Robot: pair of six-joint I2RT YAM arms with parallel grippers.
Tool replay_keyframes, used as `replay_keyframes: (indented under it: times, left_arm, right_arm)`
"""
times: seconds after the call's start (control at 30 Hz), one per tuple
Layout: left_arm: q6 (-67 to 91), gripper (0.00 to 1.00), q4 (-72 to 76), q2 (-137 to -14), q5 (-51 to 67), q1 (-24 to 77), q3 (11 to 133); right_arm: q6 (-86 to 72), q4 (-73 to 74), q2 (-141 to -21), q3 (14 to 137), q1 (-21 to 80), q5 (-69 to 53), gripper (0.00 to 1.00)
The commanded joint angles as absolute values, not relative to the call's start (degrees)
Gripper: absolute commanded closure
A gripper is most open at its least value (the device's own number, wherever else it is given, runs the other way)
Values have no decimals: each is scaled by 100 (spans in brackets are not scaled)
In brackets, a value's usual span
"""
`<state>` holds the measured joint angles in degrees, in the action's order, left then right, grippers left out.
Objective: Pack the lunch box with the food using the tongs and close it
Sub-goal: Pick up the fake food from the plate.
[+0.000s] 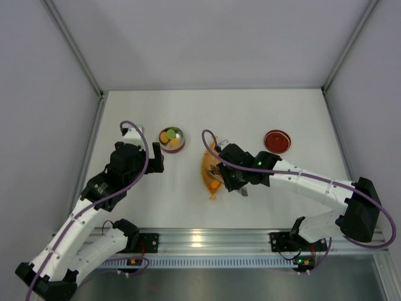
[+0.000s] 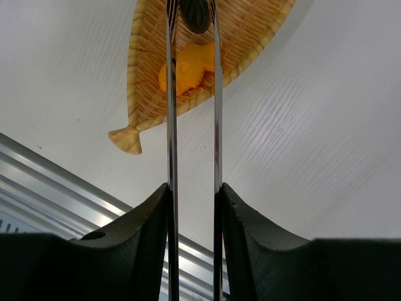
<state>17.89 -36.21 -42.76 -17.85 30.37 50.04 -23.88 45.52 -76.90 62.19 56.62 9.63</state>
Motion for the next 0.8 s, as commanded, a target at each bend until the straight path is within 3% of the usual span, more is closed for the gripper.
replay_keyframes:
  times: [0.0,0.3,0.77]
  left_arm:
    - [1793,1,-3533,-4219,-1793,3023,4966]
    - [1793,1,-3533,-4219,-1802,3023,4975]
    - [1802,1,-3542,-4201,-1811,3023,4966]
  right_arm:
    - [-2443,4263,-7523,6223,5739,914,65]
    - [-2408,4438,-7532,6495,5739,1019,72]
    - [-2303,4693,-7532,6952,5739,1239,74]
